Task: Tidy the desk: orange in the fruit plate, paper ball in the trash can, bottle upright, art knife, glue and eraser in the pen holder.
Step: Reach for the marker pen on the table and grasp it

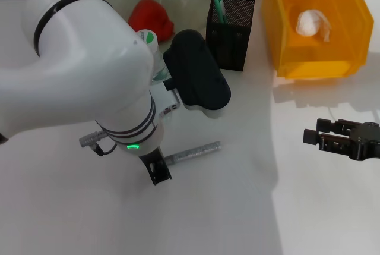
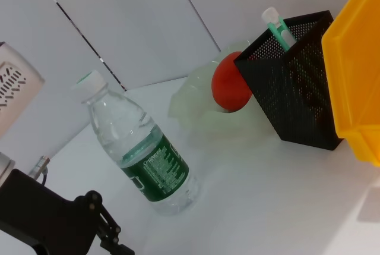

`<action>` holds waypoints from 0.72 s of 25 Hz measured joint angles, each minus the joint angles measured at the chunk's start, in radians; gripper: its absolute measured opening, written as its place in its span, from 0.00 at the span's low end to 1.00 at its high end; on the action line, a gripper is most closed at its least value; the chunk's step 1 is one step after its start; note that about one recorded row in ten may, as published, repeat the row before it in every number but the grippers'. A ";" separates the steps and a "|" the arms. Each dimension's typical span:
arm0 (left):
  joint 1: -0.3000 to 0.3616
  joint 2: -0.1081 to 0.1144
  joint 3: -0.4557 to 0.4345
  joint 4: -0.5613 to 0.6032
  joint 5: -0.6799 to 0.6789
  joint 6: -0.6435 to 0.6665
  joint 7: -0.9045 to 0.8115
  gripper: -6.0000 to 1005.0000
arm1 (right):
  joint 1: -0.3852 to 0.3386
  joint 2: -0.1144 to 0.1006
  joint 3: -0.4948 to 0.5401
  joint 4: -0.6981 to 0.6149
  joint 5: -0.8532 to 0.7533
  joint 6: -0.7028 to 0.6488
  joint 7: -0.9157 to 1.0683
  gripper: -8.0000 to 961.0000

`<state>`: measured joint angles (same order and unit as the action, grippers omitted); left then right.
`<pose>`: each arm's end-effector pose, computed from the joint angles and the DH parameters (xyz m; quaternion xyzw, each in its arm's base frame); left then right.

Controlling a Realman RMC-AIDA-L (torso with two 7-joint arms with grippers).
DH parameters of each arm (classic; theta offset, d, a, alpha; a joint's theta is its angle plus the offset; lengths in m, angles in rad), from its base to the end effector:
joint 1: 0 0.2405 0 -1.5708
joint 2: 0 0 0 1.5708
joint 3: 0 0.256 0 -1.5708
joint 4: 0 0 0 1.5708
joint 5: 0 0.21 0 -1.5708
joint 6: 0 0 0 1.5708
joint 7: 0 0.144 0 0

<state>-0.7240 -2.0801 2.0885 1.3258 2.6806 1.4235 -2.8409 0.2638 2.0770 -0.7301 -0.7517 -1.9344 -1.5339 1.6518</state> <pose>-0.1395 0.3057 -0.1036 -0.9235 -0.1286 0.3280 0.1514 0.3295 0.2686 0.0162 -0.8616 0.4145 0.2441 0.1620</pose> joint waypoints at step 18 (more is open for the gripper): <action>-0.002 -0.001 0.004 -0.008 -0.005 -0.006 -0.004 0.16 | 0.005 0.000 0.001 0.024 0.000 0.000 -0.011 0.60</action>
<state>-0.7261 -2.0812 2.0920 1.3176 2.6753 1.4174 -2.8447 0.2685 2.0770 -0.7288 -0.7272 -1.9344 -1.5340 1.6406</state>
